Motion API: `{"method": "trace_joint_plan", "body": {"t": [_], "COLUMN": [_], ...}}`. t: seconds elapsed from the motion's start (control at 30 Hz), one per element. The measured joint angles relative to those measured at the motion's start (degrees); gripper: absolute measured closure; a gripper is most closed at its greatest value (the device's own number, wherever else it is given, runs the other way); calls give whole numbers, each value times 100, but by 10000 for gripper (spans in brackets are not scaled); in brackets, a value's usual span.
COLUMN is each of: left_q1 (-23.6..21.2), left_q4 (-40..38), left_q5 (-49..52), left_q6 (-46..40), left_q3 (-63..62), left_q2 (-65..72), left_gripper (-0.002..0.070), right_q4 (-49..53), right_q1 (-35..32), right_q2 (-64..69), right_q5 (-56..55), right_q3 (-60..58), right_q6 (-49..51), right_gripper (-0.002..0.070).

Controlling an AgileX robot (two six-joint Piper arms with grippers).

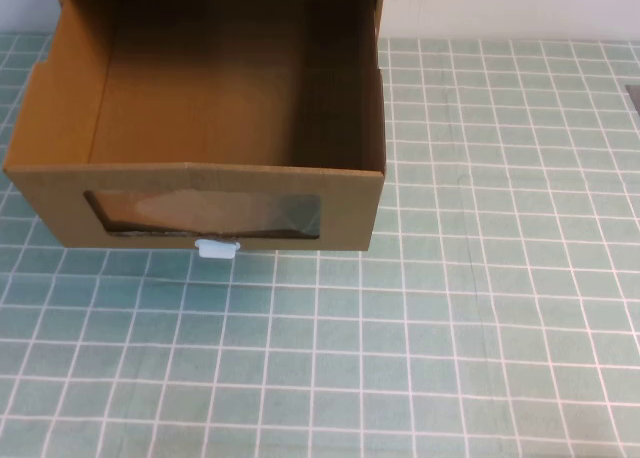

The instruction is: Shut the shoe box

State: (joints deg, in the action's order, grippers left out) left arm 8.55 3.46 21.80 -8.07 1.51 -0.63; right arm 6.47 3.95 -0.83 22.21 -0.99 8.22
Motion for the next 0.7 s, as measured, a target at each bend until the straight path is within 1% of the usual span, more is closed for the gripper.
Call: {"method": "trace_joint_plan", "body": {"t": [0.7], "left_q1": [0], "left_q4": [205], "left_q5": [-12], "left_q6": [-38], "left_q3": [0], "left_q2": [0], "left_gripper": [680], "right_q4": [-2], "right_q1": [0], "right_q2": [0], "right_q5": [0], "right_q3": [0], "right_q6": [0], "right_gripper": [690]}}
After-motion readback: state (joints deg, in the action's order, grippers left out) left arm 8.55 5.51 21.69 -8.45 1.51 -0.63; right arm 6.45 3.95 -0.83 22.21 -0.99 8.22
